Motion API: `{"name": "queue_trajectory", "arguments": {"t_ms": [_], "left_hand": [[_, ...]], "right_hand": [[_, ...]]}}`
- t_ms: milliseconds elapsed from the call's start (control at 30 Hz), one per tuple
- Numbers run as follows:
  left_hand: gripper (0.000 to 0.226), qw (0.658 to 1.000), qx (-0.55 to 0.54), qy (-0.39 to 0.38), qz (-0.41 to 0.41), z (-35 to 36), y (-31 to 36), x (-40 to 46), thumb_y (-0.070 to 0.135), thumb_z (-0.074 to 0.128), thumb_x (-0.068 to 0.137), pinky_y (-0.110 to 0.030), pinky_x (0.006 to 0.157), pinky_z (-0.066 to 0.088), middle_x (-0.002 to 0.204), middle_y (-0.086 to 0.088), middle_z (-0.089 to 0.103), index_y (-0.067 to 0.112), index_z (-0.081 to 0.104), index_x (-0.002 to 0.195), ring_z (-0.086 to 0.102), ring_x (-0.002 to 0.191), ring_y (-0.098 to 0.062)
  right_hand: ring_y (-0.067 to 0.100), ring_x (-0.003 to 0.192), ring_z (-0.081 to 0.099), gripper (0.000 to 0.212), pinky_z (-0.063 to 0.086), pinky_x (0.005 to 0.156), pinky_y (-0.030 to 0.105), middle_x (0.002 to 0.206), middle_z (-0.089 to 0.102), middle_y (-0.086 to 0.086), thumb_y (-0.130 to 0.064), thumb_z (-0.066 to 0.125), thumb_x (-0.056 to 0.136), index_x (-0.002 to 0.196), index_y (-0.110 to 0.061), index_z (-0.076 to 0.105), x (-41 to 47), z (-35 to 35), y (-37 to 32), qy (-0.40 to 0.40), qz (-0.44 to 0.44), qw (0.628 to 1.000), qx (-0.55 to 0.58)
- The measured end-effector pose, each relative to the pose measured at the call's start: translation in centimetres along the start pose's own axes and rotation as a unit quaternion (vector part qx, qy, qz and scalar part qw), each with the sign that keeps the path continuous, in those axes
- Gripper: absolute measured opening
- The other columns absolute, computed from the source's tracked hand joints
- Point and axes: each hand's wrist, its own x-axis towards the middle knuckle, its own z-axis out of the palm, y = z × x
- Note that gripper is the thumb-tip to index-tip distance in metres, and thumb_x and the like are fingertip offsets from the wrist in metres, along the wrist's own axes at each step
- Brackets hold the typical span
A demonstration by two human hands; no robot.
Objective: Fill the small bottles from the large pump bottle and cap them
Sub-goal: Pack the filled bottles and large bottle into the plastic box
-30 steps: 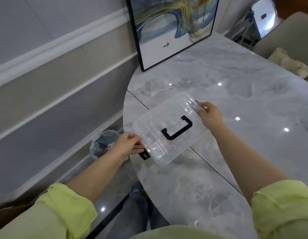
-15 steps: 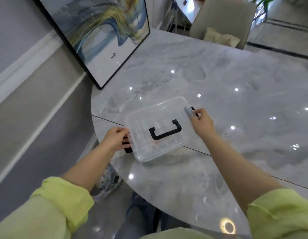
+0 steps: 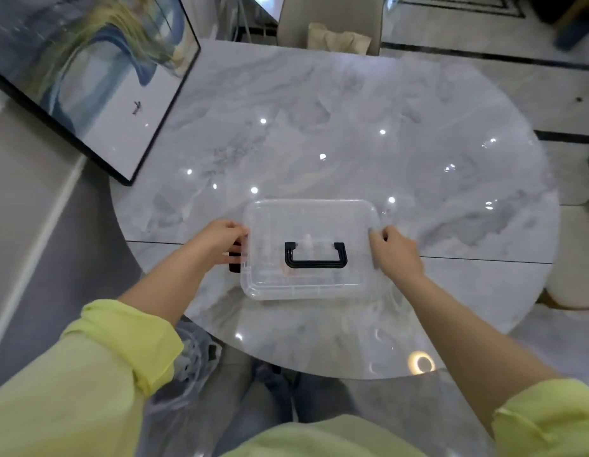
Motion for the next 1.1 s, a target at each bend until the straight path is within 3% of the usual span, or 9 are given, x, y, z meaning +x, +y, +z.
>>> {"name": "queue_trajectory", "arguments": {"t_ms": [267, 433, 567, 667, 767, 833, 900, 1000, 1100], "left_hand": [[0.015, 0.996, 0.053, -0.067, -0.038, -1.0, 0.7, 0.5, 0.016, 0.058, 0.104, -0.035, 0.062, 0.063, 0.103, -0.013, 0.067, 0.004, 0.062, 0.111, 0.071, 0.088, -0.026], [0.020, 0.993, 0.080, -0.068, -0.048, -2.0, 0.9, 1.7, 0.024, 0.069, 0.097, -0.040, 0.076, 0.062, 0.110, -0.015, 0.070, 0.007, 0.065, 0.108, 0.071, 0.093, -0.024], [0.040, 0.977, 0.213, 0.017, -0.003, -2.2, 0.5, 1.9, 0.044, 0.074, 0.089, -0.028, 0.069, 0.050, 0.104, -0.002, 0.065, 0.013, 0.060, 0.110, 0.062, 0.093, -0.017], [0.053, 0.979, 0.202, 0.037, -0.002, -1.6, -0.3, 2.0, 0.049, 0.069, 0.092, -0.034, 0.083, 0.052, 0.120, -0.003, 0.056, 0.011, 0.053, 0.125, 0.059, 0.113, -0.024], [0.053, 0.993, 0.113, 0.007, -0.032, -0.8, -1.5, 1.9, 0.044, 0.062, 0.098, -0.037, 0.092, 0.052, 0.134, -0.004, 0.055, 0.009, 0.051, 0.137, 0.056, 0.124, -0.025], [0.041, 0.997, -0.009, -0.039, -0.070, -0.2, -2.0, 1.4, 0.039, 0.060, 0.101, -0.035, 0.086, 0.054, 0.131, -0.007, 0.063, 0.011, 0.059, 0.130, 0.062, 0.117, -0.025], [0.033, 0.993, -0.075, -0.057, -0.068, 0.2, -2.4, 1.0, 0.037, 0.061, 0.101, -0.035, 0.085, 0.055, 0.124, -0.008, 0.070, 0.013, 0.065, 0.124, 0.067, 0.112, -0.025], [0.022, 0.997, -0.075, -0.028, -0.023, 0.7, -2.8, 0.6, 0.036, 0.061, 0.101, -0.033, 0.082, 0.056, 0.111, -0.003, 0.074, 0.017, 0.069, 0.106, 0.070, 0.102, -0.020], [0.032, 0.999, -0.021, 0.040, 0.010, 1.1, -3.6, 0.7, 0.046, 0.063, 0.098, -0.040, 0.094, 0.055, 0.111, -0.002, 0.072, 0.017, 0.069, 0.110, 0.068, 0.107, -0.024]], "right_hand": [[0.031, 0.082, 0.052, 0.054, 0.039, 0.074, 0.038, 0.082, 0.055, 0.005, -0.059, 0.021, 0.106, 0.090, -0.017, 0.051, -1.0, 0.5, 0.2, 0.049, -0.013, 0.991, -0.123], [0.029, 0.078, 0.054, 0.052, 0.036, 0.069, 0.036, 0.090, 0.057, 0.002, -0.056, 0.025, 0.107, 0.082, -0.018, 0.051, -0.7, 1.2, 0.4, 0.094, -0.020, 0.988, -0.124], [0.025, 0.111, 0.055, 0.042, 0.044, 0.086, 0.040, 0.119, 0.055, 0.001, -0.058, 0.047, 0.100, 0.113, -0.020, 0.060, -0.4, 1.7, 1.2, 0.146, -0.028, 0.989, -0.008], [0.022, 0.135, 0.046, 0.067, 0.040, 0.107, 0.039, 0.148, 0.044, 0.000, -0.062, 0.059, 0.093, 0.146, -0.024, 0.045, -0.2, 1.5, 1.7, 0.073, 0.035, 0.982, 0.168], [0.022, 0.128, 0.057, 0.080, 0.045, 0.110, 0.043, 0.141, 0.059, -0.003, -0.071, 0.073, 0.075, 0.138, -0.024, 0.058, 0.2, 1.1, 2.0, -0.071, 0.145, 0.923, 0.349], [0.025, 0.116, 0.068, 0.070, 0.051, 0.107, 0.048, 0.122, 0.074, 0.001, -0.067, 0.081, 0.067, 0.120, -0.022, 0.071, 0.7, 0.5, 2.7, -0.140, 0.163, 0.895, 0.390], [0.026, 0.114, 0.071, 0.051, 0.052, 0.106, 0.048, 0.117, 0.077, 0.002, -0.050, 0.082, 0.080, 0.120, -0.019, 0.074, 0.9, -0.3, 3.1, -0.186, 0.152, 0.870, 0.431], [0.025, 0.112, 0.072, 0.044, 0.054, 0.103, 0.044, 0.118, 0.077, 0.005, -0.038, 0.077, 0.089, 0.125, -0.013, 0.072, 0.5, -1.1, 3.0, -0.223, 0.133, 0.847, 0.463], [0.022, 0.106, 0.074, 0.036, 0.057, 0.097, 0.041, 0.111, 0.078, 0.003, -0.036, 0.076, 0.091, 0.118, -0.013, 0.074, 0.1, -1.0, 2.5, -0.175, 0.121, 0.866, 0.453]]}}
